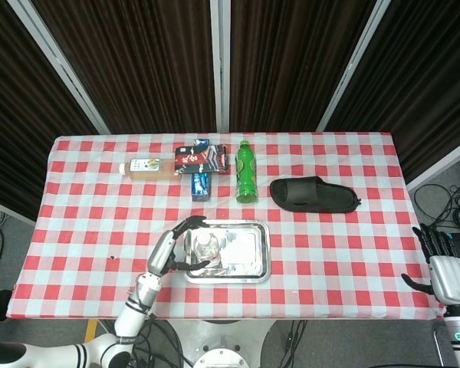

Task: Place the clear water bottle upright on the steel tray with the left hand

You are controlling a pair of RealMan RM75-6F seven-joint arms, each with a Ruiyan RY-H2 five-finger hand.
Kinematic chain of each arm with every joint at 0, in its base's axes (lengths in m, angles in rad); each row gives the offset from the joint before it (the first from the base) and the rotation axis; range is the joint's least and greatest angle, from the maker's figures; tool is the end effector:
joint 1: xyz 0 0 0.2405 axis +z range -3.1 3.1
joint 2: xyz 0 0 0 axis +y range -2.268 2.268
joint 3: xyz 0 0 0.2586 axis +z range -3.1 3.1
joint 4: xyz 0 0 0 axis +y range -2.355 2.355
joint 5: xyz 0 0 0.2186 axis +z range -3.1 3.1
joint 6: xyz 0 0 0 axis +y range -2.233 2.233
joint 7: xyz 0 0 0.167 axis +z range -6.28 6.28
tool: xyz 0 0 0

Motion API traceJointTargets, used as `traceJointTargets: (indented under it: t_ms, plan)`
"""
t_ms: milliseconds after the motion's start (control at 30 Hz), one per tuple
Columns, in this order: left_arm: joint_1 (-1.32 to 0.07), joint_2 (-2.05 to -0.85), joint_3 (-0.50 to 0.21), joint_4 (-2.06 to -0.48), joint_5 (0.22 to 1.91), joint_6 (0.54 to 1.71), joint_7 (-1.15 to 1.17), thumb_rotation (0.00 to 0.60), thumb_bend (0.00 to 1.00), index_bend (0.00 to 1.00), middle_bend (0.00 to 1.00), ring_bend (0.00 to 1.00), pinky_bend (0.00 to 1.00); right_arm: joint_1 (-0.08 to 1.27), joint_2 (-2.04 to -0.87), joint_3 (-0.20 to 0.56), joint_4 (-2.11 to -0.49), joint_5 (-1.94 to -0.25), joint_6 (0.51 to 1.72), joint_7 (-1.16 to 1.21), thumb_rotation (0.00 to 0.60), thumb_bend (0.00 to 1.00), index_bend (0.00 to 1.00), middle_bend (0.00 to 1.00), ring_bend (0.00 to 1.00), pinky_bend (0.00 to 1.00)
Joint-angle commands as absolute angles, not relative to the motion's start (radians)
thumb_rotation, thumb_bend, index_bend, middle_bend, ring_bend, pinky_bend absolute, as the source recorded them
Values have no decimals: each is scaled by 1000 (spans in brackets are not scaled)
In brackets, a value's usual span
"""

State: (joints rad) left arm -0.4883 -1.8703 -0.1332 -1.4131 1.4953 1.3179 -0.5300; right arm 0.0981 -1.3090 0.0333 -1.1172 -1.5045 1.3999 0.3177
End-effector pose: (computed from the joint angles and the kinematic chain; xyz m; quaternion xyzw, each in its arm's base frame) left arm -0.1117 0.2787 -0.0727 -0.4554 -0.5995 -0.6397 0.1548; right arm -0.3998 -0.2115 0.1335 0.5925 -0.4194 0.3659 0.5824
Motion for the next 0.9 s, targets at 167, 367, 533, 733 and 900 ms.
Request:
traceJointTargets:
  t_ms: [167,367,533,733,900]
  plan:
    - [-497,-1740,-233,-1676,1428,1305,-368,600,62,239,383,267,270,96,-1304,34,-1124,-1511,1412,321,600,94,0,0,0,0]
    - [-507,-1627,-318,-1884,1404,1314,-257,600,44,233,378,259,259,94,-1301,30,-1133,-1523,1426,323,600,95,0,0,0,0]
    - [-517,-1516,-425,-1959,1348,1316,-182,600,44,233,378,259,260,90,-1299,21,-1133,-1539,1441,319,600,94,0,0,0,0]
    - [-490,-1331,-470,-1817,1330,1288,-168,600,121,233,378,259,264,90,-1303,9,-1136,-1563,1454,305,600,94,0,0,0,0]
    - [-428,-1213,-421,-1636,1377,1303,-196,600,284,260,378,259,265,88,-1309,4,-1139,-1581,1475,266,600,94,0,0,0,0]
